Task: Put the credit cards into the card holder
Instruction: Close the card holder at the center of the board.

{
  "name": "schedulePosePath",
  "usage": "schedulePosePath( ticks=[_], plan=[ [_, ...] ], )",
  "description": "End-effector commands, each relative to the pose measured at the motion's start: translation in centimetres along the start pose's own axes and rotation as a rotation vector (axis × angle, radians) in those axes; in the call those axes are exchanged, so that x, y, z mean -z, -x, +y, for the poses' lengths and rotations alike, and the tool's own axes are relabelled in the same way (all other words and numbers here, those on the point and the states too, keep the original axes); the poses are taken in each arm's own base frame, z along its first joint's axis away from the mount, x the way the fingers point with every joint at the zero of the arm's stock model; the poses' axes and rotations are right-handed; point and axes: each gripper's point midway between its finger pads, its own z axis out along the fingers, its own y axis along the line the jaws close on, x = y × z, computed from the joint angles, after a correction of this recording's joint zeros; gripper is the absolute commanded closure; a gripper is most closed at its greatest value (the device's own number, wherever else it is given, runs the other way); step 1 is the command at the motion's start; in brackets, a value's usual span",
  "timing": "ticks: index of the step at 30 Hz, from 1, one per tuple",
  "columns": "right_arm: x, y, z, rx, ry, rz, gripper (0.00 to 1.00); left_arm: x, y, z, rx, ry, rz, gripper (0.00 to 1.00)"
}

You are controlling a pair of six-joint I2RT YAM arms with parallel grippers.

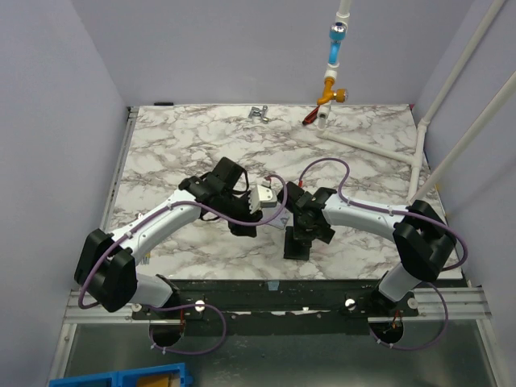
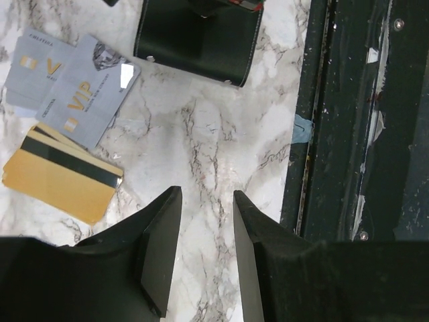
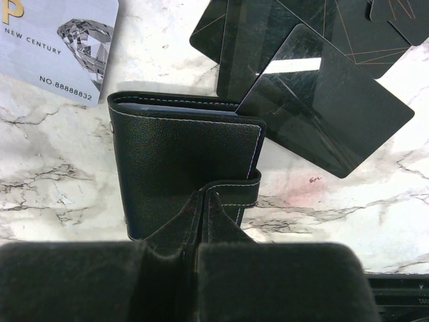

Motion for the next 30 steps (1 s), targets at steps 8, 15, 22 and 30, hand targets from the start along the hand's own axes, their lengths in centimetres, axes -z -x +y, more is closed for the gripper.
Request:
schedulePosePath(
  ticks=[8,15,22,30],
  plan=[
    [-3.4,-3.0,-0.6,0.007,-0.022,0.097,0.99,3.6,0.2,1.4,0.104,0.011,-0.128,0.62],
    [-4.2,-3.8,-1.0,0.011,-0.038,0.125,0.99,5.8,-0.2,2.9,0.167,0.042,-0.176,0.62],
    [-4.7,-4.4,-1.0,0.024,-0.049,0.158,0.99,8.0,-0.3,4.6,0.249,0.083,-0.239,0.62],
    [-5.6,-6.0,-1.6,0.032,-0.069,0.220,0.99,9.7,-0.4,6.1,0.309,0.149,-0.283,0.62]
  ],
)
